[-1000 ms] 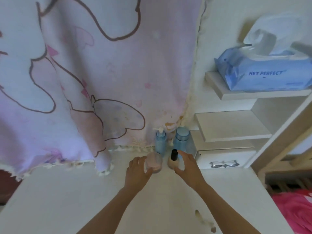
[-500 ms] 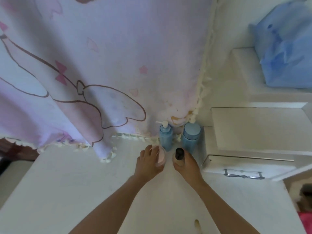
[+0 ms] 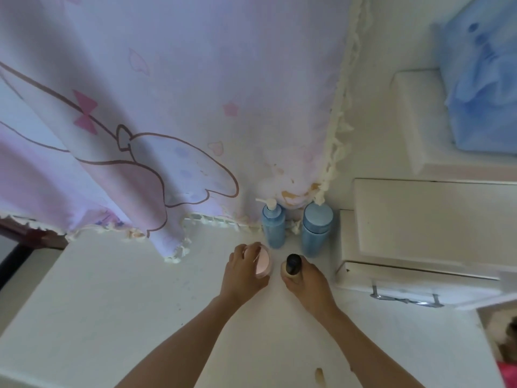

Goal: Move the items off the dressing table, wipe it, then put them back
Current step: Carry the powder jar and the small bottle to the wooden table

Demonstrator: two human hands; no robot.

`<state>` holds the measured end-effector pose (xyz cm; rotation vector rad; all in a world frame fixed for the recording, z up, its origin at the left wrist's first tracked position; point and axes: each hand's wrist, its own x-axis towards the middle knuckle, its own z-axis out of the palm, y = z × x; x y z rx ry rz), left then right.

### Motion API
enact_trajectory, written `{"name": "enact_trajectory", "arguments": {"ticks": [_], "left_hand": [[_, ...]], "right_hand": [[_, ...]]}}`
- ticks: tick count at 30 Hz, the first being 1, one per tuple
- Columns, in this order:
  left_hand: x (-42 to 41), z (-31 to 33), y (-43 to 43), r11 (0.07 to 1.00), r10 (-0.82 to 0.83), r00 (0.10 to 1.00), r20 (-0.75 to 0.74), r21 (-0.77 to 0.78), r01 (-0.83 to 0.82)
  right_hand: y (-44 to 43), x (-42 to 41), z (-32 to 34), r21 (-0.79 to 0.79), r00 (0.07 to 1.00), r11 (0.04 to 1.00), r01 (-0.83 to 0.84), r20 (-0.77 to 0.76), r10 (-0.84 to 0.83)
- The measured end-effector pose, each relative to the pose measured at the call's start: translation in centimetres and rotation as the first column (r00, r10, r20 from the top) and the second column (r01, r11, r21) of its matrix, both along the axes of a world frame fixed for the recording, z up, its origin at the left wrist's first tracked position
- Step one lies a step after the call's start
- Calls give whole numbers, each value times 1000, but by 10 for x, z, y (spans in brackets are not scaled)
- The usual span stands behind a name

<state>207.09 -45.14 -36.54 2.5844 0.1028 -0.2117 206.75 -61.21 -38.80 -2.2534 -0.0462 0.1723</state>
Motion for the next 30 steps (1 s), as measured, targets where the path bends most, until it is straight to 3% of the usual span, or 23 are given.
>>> {"name": "enact_trajectory", "arguments": {"ticks": [11,19,30], "left_hand": [[-81,29,38,937,312,940,141,-212,-279],[-141,47,105,867,496,816,298,-216,-449],[-282,68,235,682,731,607,313,-356,-638]], "right_hand": [[32,-24,53,91,966,963,-254,77,247],[93,-60,72,43,880,881,-471,95,466],[249,-148,107,-28,733,743,-668,149,664]]}}
